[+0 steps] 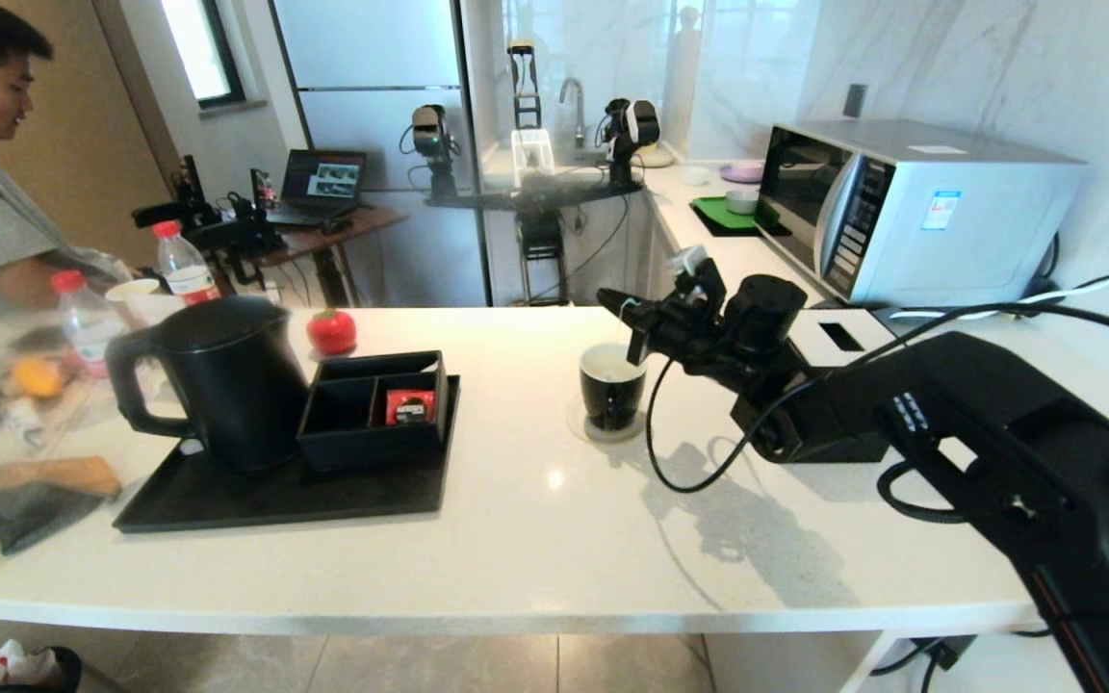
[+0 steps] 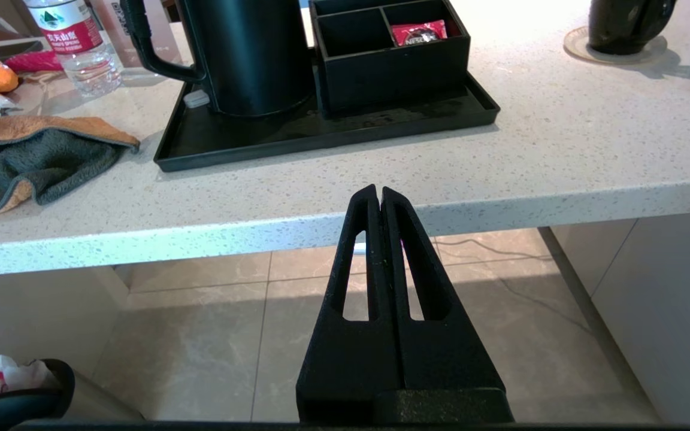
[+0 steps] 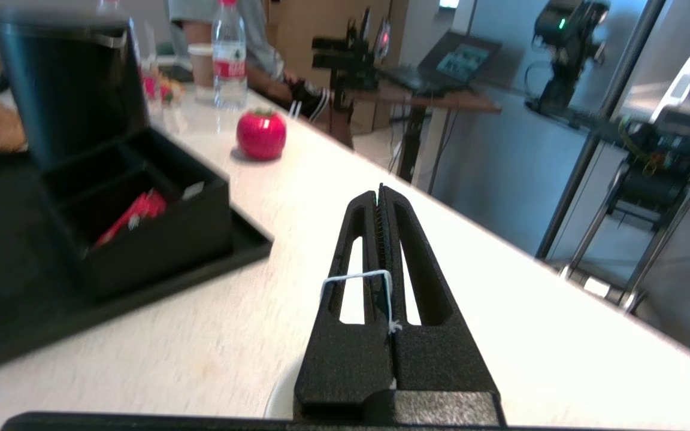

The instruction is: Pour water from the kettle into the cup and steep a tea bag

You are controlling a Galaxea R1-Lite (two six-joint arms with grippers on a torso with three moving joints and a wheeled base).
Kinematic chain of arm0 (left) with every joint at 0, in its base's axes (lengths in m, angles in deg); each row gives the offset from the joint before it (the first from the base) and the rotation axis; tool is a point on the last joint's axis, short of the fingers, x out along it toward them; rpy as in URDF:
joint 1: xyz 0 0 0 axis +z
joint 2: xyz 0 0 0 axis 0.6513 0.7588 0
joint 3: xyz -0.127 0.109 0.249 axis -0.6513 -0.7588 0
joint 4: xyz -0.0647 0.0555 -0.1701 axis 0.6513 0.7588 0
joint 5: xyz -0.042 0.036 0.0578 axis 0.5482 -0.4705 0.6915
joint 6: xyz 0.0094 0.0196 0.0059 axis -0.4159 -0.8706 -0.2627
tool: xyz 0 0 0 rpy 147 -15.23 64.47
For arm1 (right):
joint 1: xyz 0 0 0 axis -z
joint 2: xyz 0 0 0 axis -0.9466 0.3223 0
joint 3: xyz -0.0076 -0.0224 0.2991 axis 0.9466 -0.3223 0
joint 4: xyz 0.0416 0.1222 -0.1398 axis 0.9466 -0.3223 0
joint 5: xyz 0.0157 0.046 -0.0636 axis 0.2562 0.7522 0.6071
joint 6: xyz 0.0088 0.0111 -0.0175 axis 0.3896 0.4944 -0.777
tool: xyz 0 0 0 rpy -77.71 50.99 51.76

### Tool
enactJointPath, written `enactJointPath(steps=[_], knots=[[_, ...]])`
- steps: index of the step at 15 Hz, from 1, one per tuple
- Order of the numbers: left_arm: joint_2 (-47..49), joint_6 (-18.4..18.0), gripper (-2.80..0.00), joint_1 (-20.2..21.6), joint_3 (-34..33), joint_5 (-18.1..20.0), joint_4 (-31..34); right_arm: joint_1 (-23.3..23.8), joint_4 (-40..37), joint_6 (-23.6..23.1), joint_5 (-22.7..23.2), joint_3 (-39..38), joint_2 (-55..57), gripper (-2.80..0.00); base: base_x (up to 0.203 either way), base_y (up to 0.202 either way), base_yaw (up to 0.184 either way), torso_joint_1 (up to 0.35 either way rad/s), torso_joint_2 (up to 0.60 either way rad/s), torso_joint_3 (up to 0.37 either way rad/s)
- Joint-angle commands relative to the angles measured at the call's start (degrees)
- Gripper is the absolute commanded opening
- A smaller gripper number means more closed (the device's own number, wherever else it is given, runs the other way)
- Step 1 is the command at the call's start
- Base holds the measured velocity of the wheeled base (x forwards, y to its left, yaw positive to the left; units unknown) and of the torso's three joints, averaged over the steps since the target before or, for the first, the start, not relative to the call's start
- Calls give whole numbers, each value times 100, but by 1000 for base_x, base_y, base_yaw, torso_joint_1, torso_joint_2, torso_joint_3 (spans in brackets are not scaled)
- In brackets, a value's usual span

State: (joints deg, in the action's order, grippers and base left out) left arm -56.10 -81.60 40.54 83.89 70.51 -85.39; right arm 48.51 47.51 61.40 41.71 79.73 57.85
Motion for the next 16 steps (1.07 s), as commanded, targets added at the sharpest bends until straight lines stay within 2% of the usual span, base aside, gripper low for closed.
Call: enactJointPath(steps=[1, 3, 7, 9, 14, 16], knots=[[0, -2, -280, 1, 0, 1, 0, -14, 409, -6, 17, -690, 21, -280, 0, 0, 0, 0, 0, 0], [0, -2, -280, 1, 0, 1, 0, -16, 639, -7, 17, -949, 20, -280, 0, 0, 0, 0, 0, 0], [0, -2, -280, 1, 0, 1, 0, 7, 553, 7, 17, -702, -39, -280, 0, 0, 0, 0, 0, 0], [0, -2, -280, 1, 0, 1, 0, 22, 320, 10, 17, -329, -121, -280, 0, 0, 0, 0, 0, 0], [0, -2, -280, 1, 0, 1, 0, 44, -793, 11, 19, 1410, -131, -280, 0, 0, 0, 0, 0, 0], [0, -2, -280, 1, 0, 1, 0, 80, -1147, 9, 33, 1704, -68, -280, 0, 0, 0, 0, 0, 0]])
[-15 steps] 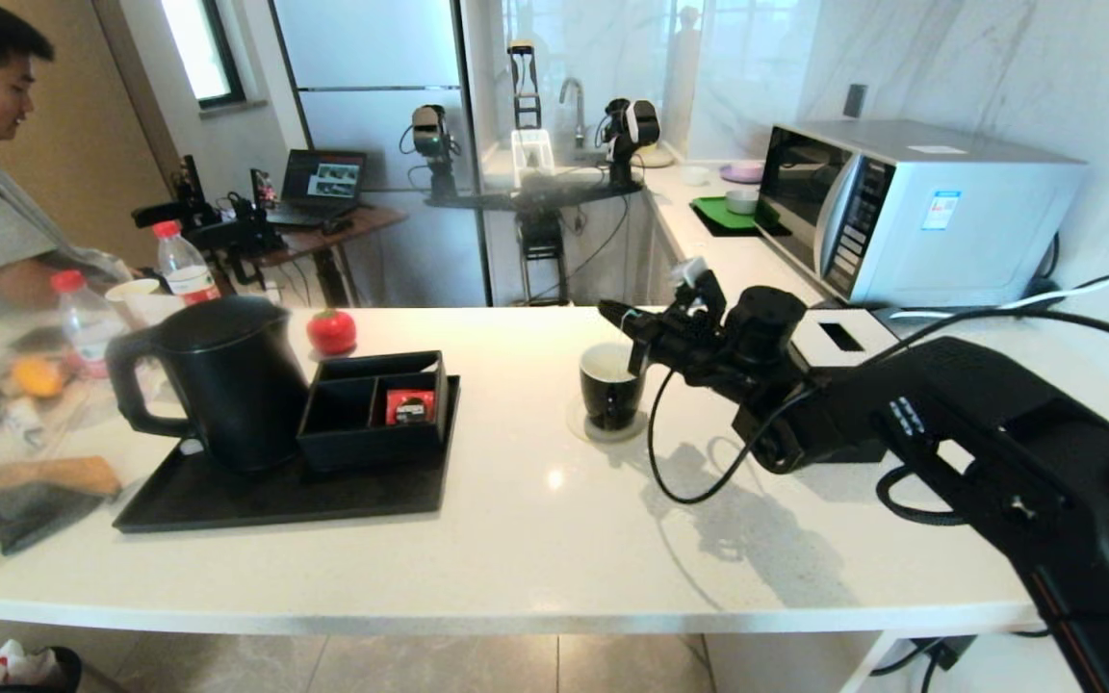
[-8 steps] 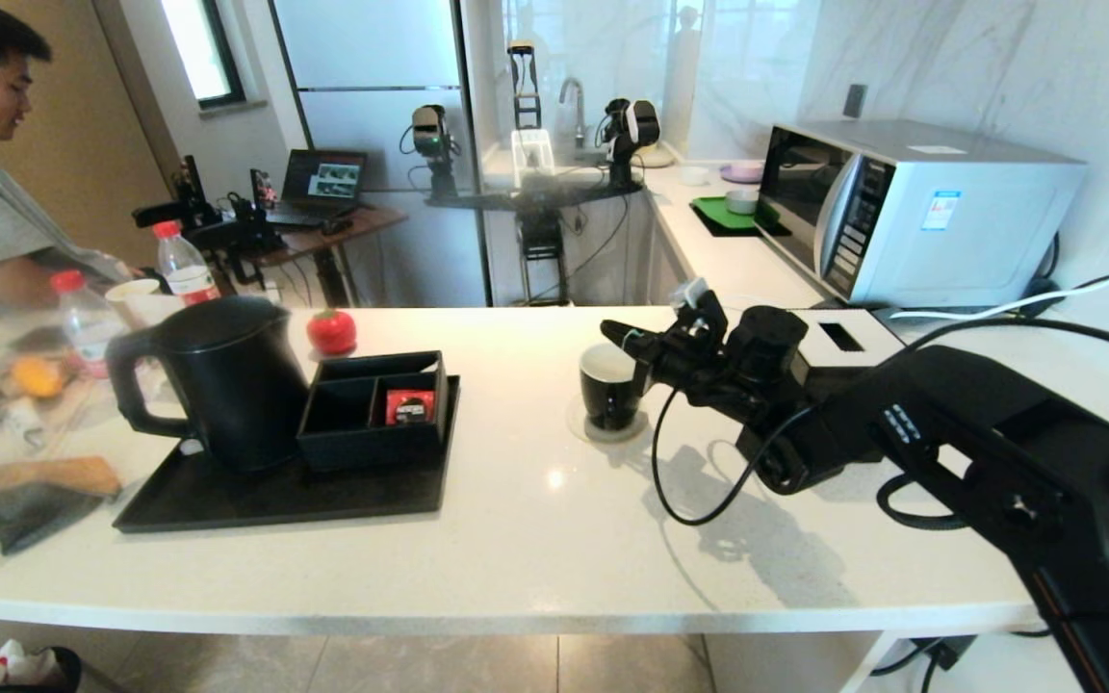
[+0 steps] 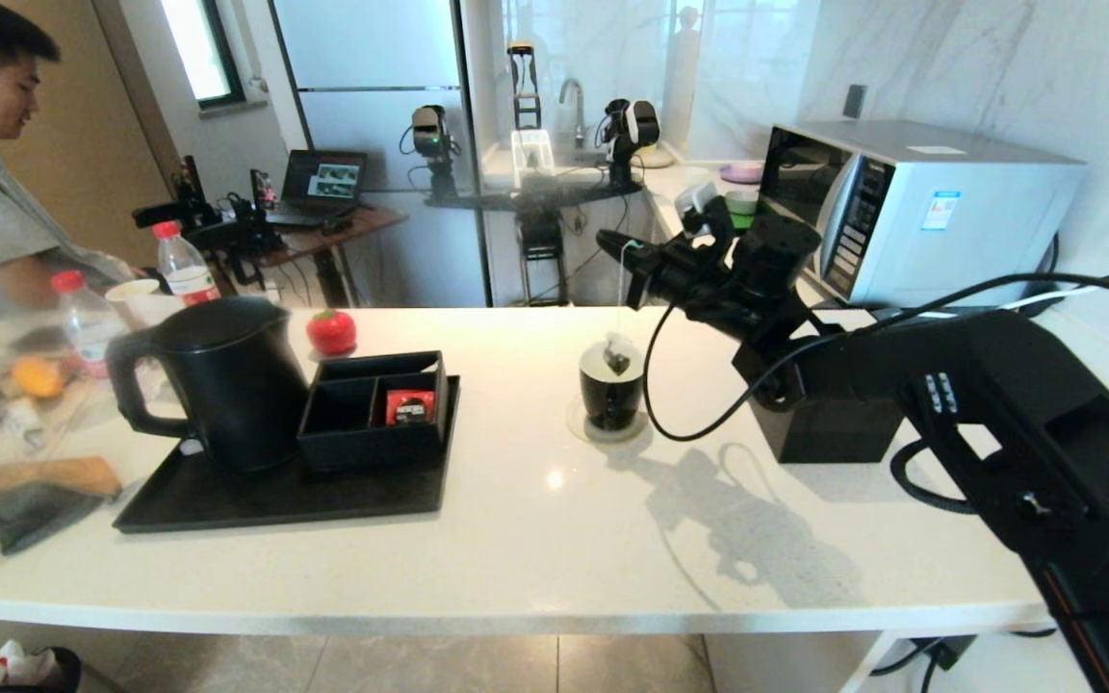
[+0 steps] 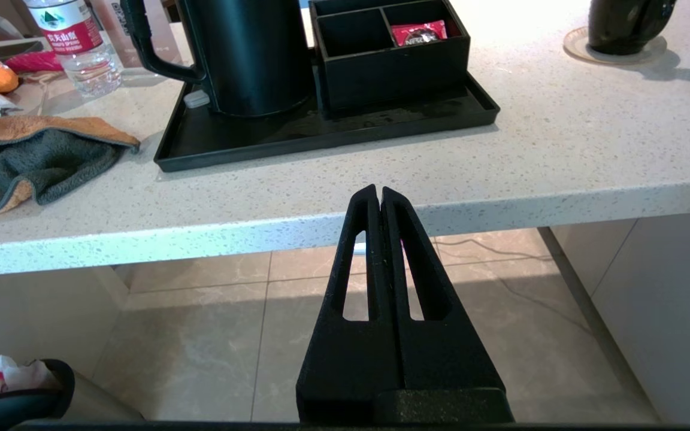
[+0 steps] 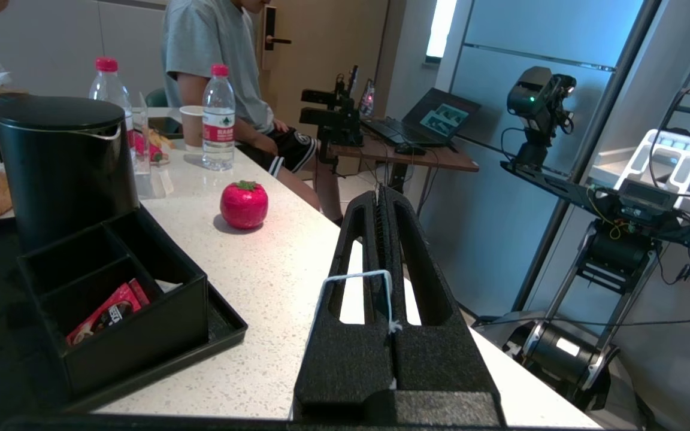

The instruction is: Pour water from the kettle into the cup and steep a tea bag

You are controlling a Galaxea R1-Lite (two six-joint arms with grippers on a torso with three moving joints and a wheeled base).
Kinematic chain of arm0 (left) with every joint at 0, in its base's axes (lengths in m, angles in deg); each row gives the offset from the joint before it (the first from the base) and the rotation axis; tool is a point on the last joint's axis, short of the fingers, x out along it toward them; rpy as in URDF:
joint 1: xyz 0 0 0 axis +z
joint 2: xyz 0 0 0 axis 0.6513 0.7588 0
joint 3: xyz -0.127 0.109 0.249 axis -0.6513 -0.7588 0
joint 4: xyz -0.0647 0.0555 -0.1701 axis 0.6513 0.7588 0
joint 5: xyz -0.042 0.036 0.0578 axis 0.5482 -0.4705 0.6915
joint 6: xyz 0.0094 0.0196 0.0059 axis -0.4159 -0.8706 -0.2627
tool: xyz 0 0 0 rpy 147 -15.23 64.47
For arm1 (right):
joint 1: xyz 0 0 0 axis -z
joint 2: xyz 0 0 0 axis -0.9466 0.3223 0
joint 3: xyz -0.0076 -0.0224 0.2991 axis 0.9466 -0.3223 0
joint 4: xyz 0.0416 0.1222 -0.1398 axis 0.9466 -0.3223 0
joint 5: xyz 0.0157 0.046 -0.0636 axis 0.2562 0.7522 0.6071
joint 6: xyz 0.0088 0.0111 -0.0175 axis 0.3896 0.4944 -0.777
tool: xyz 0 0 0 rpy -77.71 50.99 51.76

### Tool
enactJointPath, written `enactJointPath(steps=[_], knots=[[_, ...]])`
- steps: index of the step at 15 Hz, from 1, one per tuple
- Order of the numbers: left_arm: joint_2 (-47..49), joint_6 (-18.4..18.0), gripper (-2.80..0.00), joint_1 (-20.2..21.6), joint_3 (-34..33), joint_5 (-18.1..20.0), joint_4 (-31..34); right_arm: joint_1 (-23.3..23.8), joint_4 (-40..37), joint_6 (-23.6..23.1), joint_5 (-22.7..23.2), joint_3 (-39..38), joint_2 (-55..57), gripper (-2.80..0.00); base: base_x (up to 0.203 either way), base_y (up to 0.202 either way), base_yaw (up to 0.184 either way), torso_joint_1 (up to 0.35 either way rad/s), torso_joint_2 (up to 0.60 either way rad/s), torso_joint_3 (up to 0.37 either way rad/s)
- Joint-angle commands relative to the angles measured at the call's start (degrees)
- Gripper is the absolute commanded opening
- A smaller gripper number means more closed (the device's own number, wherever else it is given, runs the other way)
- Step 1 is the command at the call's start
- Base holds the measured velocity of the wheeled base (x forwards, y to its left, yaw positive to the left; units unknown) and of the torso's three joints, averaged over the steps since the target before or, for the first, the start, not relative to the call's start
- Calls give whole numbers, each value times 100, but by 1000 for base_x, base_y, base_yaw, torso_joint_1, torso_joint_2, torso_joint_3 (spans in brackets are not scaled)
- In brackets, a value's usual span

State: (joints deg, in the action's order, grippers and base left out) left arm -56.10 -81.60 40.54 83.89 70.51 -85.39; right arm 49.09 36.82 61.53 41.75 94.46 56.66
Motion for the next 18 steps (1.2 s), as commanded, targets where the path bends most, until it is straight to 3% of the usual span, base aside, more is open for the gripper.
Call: enactJointPath(steps=[1, 6, 12, 18], knots=[[0, -2, -280, 1, 0, 0, 0, 41, -50, -11, 28, 201, 105, -280, 0, 0, 0, 0, 0, 0], [0, -2, -280, 1, 0, 0, 0, 33, 259, -29, 22, -137, 381, -280, 0, 0, 0, 0, 0, 0], [0, -2, -280, 1, 0, 0, 0, -12, 1251, -320, 31, -1798, 444, -280, 0, 0, 0, 0, 0, 0], [0, -2, -280, 1, 0, 0, 0, -31, 1296, -328, 31, -1707, 395, -280, 0, 0, 0, 0, 0, 0]])
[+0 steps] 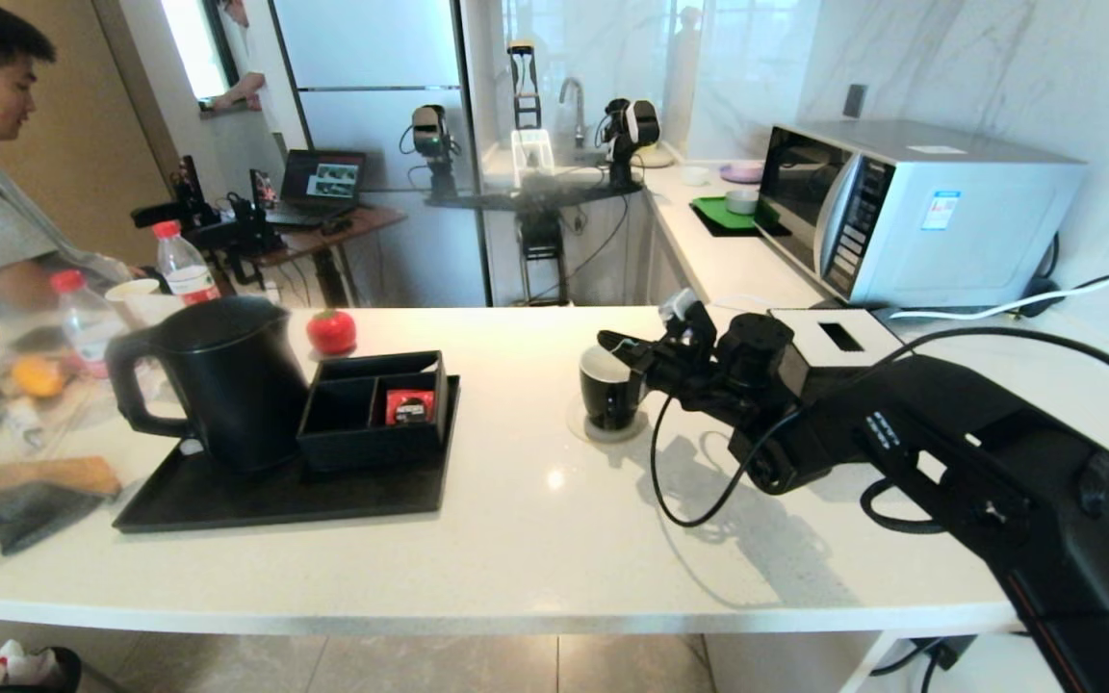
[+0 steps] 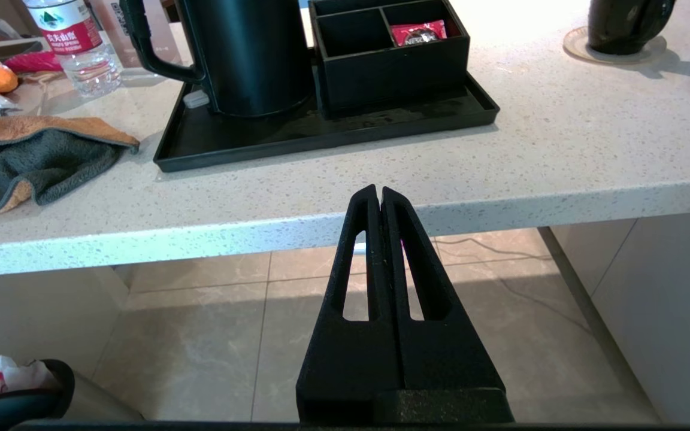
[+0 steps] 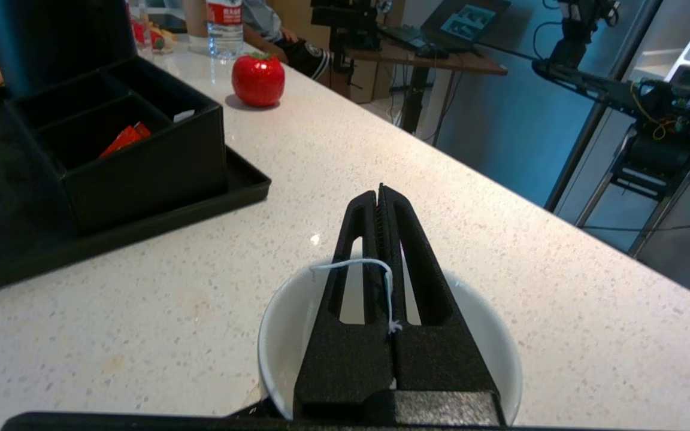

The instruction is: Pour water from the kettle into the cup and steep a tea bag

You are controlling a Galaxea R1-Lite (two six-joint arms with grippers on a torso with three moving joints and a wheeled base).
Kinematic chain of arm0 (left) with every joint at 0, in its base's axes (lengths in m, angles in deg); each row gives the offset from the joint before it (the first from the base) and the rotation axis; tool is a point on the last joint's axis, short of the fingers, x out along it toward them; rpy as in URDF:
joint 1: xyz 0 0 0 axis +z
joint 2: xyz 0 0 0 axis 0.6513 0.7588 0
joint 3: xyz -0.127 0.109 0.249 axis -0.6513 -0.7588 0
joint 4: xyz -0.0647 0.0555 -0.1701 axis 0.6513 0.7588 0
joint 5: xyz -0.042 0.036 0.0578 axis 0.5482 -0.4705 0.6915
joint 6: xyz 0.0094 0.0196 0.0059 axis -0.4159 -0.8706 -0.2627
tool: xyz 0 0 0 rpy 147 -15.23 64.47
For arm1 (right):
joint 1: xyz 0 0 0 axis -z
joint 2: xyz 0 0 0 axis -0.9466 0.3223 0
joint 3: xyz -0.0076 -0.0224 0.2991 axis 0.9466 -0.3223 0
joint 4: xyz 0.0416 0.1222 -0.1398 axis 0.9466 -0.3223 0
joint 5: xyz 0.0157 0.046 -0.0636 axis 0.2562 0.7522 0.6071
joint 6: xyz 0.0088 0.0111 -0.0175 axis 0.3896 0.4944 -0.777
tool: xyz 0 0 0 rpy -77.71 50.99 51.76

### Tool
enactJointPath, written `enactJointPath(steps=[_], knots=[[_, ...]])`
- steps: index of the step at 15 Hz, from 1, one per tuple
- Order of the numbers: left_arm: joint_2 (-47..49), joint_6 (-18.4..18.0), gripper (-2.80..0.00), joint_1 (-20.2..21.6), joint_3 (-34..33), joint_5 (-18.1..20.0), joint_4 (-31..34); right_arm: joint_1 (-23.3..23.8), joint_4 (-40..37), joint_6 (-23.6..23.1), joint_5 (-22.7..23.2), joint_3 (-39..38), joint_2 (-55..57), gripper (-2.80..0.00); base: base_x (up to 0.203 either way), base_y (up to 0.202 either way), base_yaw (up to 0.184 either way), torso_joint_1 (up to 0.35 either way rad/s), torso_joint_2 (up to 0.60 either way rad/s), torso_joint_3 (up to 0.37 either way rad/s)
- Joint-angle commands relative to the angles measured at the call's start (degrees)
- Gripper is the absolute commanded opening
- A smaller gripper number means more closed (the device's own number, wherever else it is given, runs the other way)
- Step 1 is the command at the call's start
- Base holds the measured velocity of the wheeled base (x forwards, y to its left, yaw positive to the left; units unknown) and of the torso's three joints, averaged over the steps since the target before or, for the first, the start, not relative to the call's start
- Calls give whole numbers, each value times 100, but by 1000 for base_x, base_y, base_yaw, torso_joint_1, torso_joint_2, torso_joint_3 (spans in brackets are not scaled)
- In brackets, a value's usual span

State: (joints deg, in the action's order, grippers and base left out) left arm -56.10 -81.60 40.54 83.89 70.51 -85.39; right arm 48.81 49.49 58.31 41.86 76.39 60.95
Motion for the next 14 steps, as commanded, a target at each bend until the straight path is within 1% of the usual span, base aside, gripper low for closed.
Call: enactJointPath(steps=[1, 9, 14], knots=[[0, -2, -280, 1, 0, 0, 0, 2, -11, -4, 12, 217, -69, -280, 0, 0, 0, 0, 0, 0], [0, -2, -280, 1, 0, 0, 0, 55, -766, 3, 2, 1366, -306, -280, 0, 0, 0, 0, 0, 0], [0, -2, -280, 1, 0, 0, 0, 177, -916, 3, 2, 1481, -481, -280, 0, 0, 0, 0, 0, 0]])
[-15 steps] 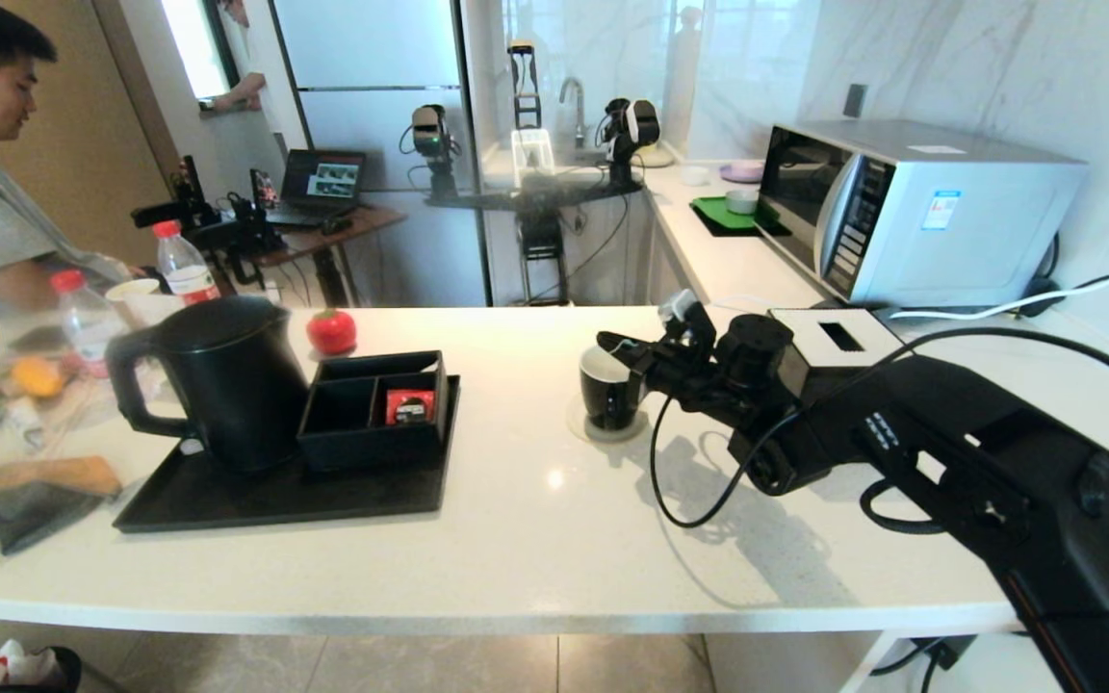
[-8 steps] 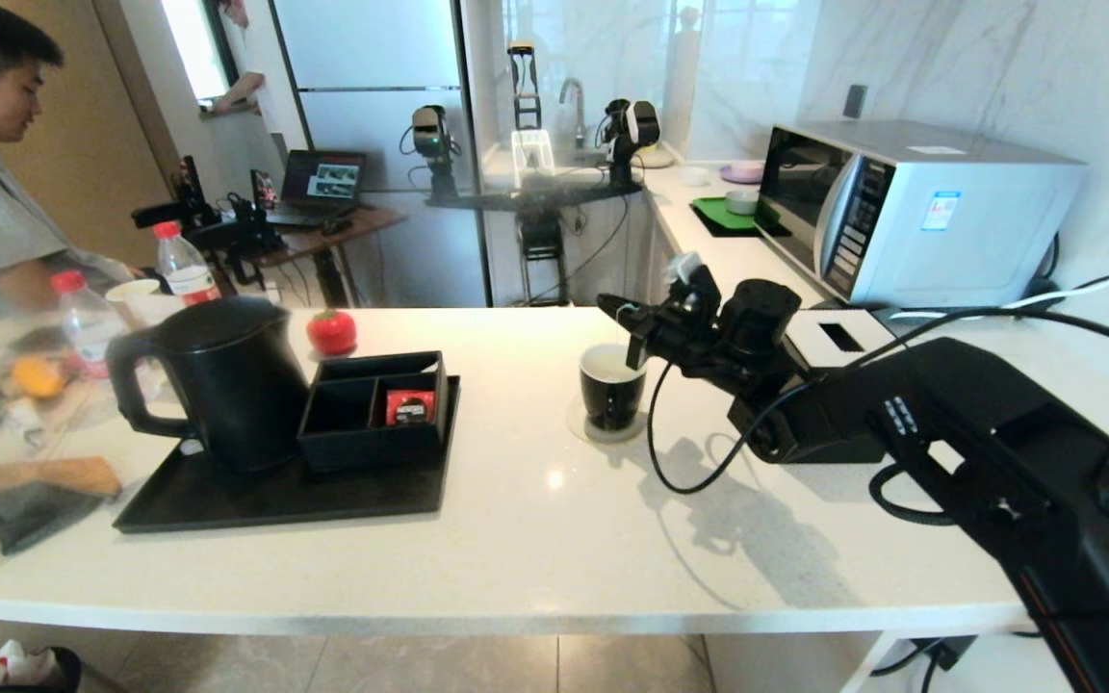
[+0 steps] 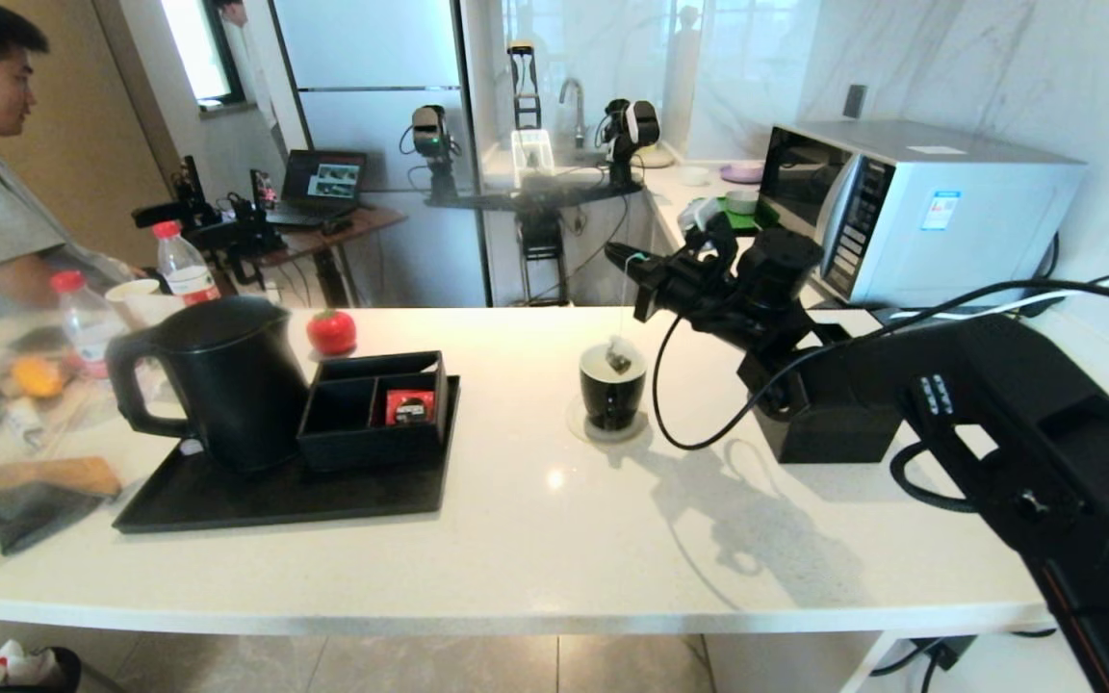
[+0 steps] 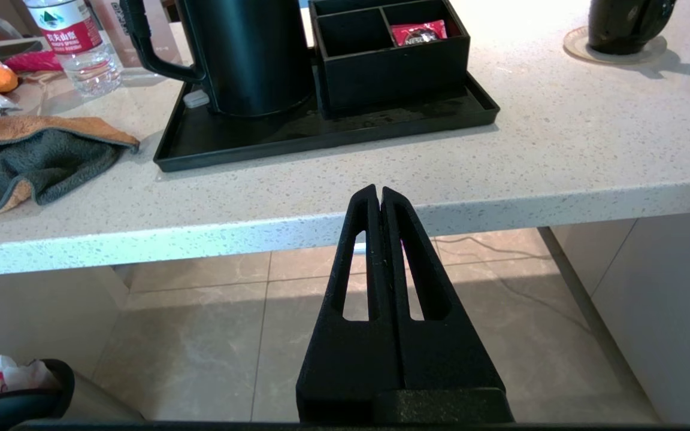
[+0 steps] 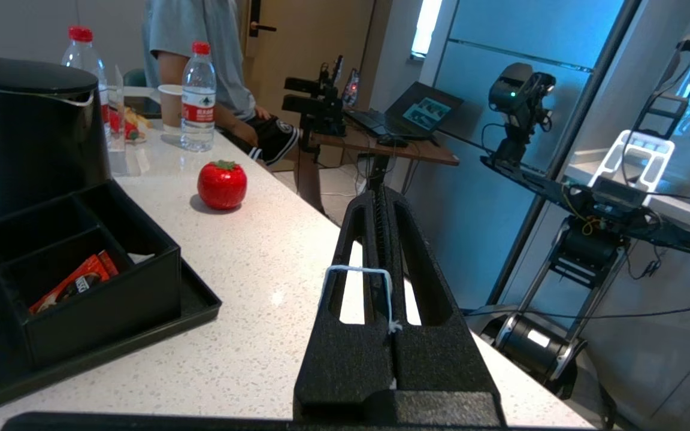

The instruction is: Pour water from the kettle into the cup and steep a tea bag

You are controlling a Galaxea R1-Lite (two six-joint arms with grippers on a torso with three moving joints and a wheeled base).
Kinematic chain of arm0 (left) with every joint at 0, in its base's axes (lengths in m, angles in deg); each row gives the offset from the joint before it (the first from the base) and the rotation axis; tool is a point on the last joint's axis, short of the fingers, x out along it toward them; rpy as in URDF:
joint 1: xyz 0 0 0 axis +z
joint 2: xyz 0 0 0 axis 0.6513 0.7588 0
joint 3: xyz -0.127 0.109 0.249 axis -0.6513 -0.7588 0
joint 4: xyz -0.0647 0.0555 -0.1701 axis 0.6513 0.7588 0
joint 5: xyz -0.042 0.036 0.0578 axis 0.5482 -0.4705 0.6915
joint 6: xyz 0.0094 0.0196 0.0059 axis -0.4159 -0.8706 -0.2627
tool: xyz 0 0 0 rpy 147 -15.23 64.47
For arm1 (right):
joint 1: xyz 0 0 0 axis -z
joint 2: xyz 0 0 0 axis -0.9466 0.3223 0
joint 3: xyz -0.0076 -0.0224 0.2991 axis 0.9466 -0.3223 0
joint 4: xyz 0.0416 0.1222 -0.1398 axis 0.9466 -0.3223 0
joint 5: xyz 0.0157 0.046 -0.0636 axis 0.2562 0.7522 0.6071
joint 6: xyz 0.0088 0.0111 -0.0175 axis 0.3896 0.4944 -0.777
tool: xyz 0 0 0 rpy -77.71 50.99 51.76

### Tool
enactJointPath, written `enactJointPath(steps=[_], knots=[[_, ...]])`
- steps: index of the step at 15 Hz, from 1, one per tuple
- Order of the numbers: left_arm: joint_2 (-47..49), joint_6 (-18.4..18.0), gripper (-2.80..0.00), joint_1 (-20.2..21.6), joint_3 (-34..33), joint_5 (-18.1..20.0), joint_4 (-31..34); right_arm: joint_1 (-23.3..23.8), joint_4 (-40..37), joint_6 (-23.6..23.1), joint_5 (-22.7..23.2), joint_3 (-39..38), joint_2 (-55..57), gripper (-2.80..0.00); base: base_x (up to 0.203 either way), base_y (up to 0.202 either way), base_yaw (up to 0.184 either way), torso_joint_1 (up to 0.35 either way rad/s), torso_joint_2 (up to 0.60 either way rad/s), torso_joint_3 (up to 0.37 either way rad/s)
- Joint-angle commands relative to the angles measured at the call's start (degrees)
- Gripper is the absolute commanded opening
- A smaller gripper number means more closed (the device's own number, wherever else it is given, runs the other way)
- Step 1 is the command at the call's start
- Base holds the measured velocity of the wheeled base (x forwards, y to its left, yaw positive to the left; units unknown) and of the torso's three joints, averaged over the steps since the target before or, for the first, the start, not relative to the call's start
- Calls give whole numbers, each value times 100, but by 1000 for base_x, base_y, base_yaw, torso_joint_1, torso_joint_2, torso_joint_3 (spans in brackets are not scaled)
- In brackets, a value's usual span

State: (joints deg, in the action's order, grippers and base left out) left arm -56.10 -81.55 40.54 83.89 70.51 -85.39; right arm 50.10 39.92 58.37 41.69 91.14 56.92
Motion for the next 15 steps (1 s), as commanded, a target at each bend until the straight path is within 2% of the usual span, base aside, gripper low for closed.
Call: enactJointPath(steps=[1, 15], knots=[[0, -6, -280, 1, 0, 0, 0, 69, 41, -3, 19, -6, -105, -280, 0, 0, 0, 0, 0, 0], [0, -6, -280, 1, 0, 0, 0, 141, 200, -30, 11, -405, -195, -280, 0, 0, 0, 0, 0, 0]])
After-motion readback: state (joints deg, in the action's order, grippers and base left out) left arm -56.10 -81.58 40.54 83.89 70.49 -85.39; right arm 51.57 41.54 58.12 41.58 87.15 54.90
